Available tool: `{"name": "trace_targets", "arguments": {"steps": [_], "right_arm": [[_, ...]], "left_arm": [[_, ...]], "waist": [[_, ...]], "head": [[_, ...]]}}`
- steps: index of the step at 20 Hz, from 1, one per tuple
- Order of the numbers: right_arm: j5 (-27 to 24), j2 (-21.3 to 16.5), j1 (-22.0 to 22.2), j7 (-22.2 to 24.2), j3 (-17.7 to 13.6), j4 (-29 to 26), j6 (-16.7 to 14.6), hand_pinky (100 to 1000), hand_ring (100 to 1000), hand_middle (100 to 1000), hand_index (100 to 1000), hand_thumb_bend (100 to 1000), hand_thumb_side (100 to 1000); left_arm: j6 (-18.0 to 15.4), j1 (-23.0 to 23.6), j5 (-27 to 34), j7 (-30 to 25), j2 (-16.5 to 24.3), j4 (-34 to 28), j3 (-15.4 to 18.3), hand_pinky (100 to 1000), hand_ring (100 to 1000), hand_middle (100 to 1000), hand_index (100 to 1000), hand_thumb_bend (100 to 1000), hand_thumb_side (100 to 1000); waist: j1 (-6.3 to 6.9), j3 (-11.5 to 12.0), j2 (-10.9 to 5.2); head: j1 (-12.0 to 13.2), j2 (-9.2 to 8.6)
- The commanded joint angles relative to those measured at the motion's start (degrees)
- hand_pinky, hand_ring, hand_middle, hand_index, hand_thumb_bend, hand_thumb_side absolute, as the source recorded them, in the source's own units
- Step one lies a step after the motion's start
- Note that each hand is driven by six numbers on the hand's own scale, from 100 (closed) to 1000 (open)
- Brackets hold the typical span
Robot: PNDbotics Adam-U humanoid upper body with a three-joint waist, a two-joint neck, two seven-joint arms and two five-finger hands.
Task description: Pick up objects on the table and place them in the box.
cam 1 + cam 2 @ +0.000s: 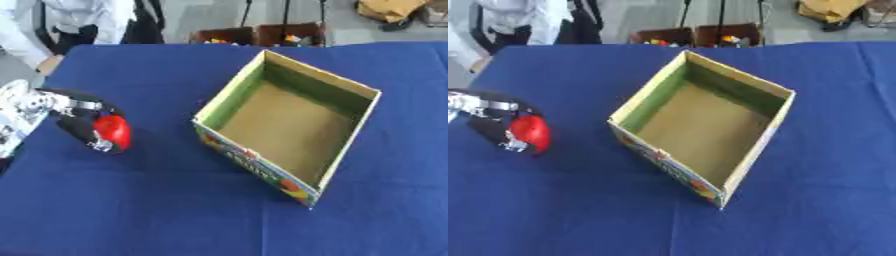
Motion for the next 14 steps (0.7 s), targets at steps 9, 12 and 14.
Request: {"name": "trace_targets", "arguments": {"steps": [9,12,14], "right_arm": [[-0.3,-0.7,-0.3,-0.1,-0.7,-0.7,0.0,746,747,738,810,100,1000],[-0.3,-0.6,-0.4,-0.1,-0.8,-0.7,0.0,746,747,736,807,100,1000],[-0.3,-0.6,-0.5,-0.2,-0.8,-0.7,0.0,746,747,736,805,100,1000]], "left_arm": [[0.8,-1.0,-1.4,0.0,1.1,0.5,1.1,359,668,881,1000,355,480],[0.7,-0.9,-1.4,0.0,1.0,0.4,1.2,331,624,873,999,296,460],[0.9,-0.8,-1.2,0.0,0.9,0.6,1.2,331,627,876,996,246,447]], "waist": [[-0.42,-0.2,-0.85],[-0.43,-0.2,-0.86],[-0.43,-0.2,-0.90]], "head": [[0.3,-0.80],[0.3,-0.86],[0.3,-0.89]]}}
